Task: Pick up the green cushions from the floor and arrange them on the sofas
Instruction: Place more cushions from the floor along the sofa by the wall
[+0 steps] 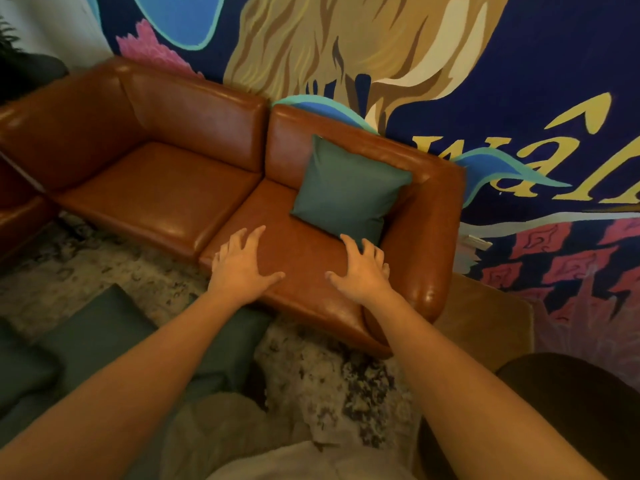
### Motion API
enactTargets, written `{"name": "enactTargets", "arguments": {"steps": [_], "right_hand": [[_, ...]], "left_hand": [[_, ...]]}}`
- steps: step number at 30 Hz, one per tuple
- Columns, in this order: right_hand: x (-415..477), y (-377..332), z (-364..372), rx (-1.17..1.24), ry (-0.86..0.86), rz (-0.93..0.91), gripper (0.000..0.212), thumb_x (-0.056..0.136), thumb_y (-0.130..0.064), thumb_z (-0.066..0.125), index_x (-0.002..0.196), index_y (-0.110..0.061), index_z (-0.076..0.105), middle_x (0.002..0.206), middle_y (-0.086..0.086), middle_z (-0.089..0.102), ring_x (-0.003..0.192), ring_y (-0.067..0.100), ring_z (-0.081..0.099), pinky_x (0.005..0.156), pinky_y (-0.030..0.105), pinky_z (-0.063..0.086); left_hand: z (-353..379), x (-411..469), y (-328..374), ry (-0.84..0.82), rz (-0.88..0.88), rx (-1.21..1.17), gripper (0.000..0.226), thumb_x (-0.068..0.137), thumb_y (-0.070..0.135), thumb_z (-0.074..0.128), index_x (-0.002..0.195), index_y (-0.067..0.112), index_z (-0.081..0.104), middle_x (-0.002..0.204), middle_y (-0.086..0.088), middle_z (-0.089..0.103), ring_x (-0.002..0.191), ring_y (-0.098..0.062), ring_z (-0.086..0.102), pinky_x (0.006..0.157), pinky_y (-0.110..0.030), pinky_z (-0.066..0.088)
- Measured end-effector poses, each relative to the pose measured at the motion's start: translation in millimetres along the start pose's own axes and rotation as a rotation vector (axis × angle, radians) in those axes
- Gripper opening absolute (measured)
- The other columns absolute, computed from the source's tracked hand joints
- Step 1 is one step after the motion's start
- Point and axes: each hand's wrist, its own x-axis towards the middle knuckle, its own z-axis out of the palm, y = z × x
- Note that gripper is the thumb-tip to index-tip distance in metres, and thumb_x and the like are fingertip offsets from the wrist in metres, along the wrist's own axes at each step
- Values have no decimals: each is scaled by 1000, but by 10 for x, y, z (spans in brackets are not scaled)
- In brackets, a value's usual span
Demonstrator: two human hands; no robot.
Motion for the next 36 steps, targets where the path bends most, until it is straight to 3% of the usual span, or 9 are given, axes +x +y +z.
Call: {"name": "enactTargets", "arguments": {"steps": [14,26,36], "right_hand": [[-889,-420,720,-29,-156,-139,92,101,-59,65,172,-40,10,179,12,7,163,41,4,129,63,15],[-1319,-1755,1749,-52,-229,-132,92,102,-57,66,172,-38,9,178,12,7,163,43,4,128,67,18],[-1754,-2928,2701,-11,-208,-45,92,102,-59,65,172,-38,10,177,11,12,161,42,11,127,67,21]], "left_hand": [[-232,-1424,-891,50,-200,76,110,80,70,77,166,38,15,169,-11,21,150,-41,30,121,-59,32],[-687,-2095,-2456,40,-259,78,104,82,66,77,165,39,19,168,-11,22,151,-40,29,122,-58,30],[-1128,-2452,-3866,-92,-246,127,107,85,68,74,167,35,14,171,-12,17,154,-41,24,122,-60,29]]}}
